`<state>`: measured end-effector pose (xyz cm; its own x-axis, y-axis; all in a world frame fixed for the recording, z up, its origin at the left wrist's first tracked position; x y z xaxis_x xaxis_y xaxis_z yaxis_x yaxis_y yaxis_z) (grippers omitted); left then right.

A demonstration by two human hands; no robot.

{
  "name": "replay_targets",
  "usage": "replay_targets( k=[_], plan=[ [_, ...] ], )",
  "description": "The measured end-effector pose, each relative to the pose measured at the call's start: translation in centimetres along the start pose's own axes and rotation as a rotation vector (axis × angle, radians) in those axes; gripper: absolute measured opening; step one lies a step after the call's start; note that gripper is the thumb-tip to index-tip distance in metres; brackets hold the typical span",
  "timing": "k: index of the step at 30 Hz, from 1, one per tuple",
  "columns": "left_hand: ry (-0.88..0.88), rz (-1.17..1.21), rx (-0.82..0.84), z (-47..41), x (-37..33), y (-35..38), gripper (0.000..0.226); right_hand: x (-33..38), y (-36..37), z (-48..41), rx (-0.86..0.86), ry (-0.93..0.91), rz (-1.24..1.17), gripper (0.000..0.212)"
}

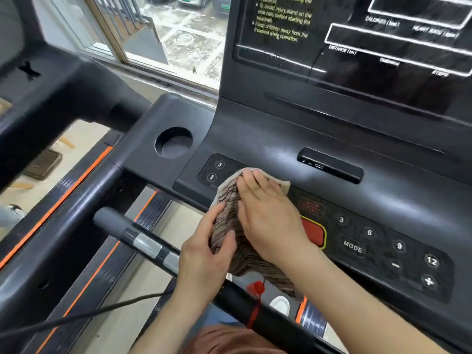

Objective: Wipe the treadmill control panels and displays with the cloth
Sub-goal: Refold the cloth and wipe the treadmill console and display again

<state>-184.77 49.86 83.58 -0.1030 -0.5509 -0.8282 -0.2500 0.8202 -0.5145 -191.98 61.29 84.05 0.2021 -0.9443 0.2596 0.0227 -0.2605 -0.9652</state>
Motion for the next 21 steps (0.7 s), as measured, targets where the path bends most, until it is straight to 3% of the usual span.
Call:
replay_targets(
  k=[4,8,15,18,21],
  plan=[
    [0.006,-0.108,-0.011,-1.0,0.2,-0.8,0.046,-0.3,0.2,4.6,0.045,-0.068,0.024,0.051],
    [0.096,-0.268,0.021,-1.7,-0.1,-0.7,0.046,0.6,0.5,-0.4,0.030,-0.034,0.019,0.057],
    [0.030,-0.367,0.010,-2.4,1.4,-2.9,0.053,2.3,0.9,2.7,0.085,-0.128,0.040,0.050],
    [0.043,-0.494,0.006,-3.8,2.0,-3.9,0.047,3.6,1.0,-1.8,-0.003,-0.080,0.012,0.051],
    [0.022,-0.557,0.022,-6.0,2.9,-5.3,0.042,5.6,1.8,-4.5,0.045,-0.075,0.006,0.053]
  ],
)
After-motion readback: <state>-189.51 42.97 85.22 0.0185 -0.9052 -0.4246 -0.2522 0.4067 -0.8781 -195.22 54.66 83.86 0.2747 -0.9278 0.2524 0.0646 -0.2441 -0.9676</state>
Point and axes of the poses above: each hand's wrist, its own z-axis away from the middle knuckle, its own y-axis out of the palm, x = y × z, the point moved 8 cm from there along -z, towards the middle knuckle, and after that the axes turned 14 degrees about y, right-handed, at the moved point
